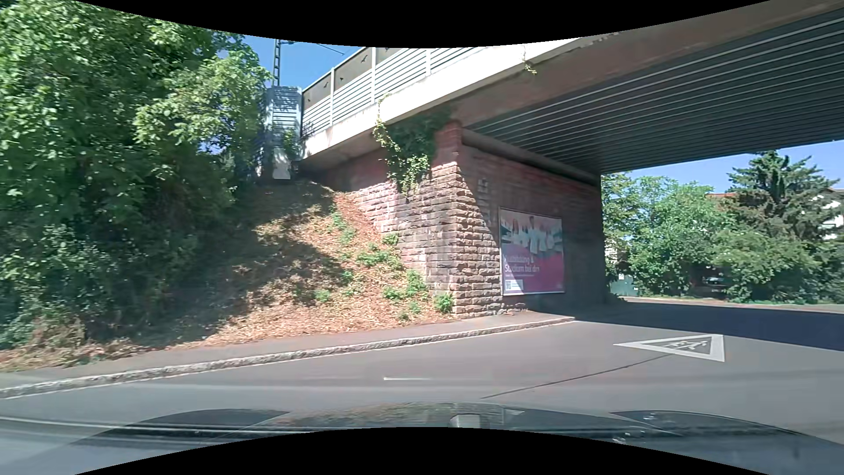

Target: Follow the waypoints while adhering to traffic rules and regulations

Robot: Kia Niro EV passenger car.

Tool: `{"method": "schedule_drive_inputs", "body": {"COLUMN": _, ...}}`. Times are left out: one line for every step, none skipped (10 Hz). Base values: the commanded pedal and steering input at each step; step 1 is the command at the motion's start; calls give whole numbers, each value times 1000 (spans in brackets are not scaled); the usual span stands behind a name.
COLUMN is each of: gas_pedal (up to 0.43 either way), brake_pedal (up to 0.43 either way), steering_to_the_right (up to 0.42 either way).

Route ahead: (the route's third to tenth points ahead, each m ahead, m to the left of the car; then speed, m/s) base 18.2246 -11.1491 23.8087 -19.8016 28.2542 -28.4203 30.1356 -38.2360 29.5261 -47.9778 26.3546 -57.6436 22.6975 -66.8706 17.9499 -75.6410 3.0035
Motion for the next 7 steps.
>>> {"method": "schedule_drive_inputs", "body": {"gas_pedal": 228, "brake_pedal": 0, "steering_to_the_right": 534}}
{"method": "schedule_drive_inputs", "body": {"gas_pedal": 228, "brake_pedal": 0, "steering_to_the_right": 534}}
{"method": "schedule_drive_inputs", "body": {"gas_pedal": 228, "brake_pedal": 0, "steering_to_the_right": 534}}
{"method": "schedule_drive_inputs", "body": {"gas_pedal": 228, "brake_pedal": 0, "steering_to_the_right": 532}}
{"method": "schedule_drive_inputs", "body": {"gas_pedal": 228, "brake_pedal": 0, "steering_to_the_right": 530}}
{"method": "schedule_drive_inputs", "body": {"gas_pedal": 228, "brake_pedal": 0, "steering_to_the_right": 528}}
{"method": "schedule_drive_inputs", "body": {"gas_pedal": 228, "brake_pedal": 0, "steering_to_the_right": 525}}
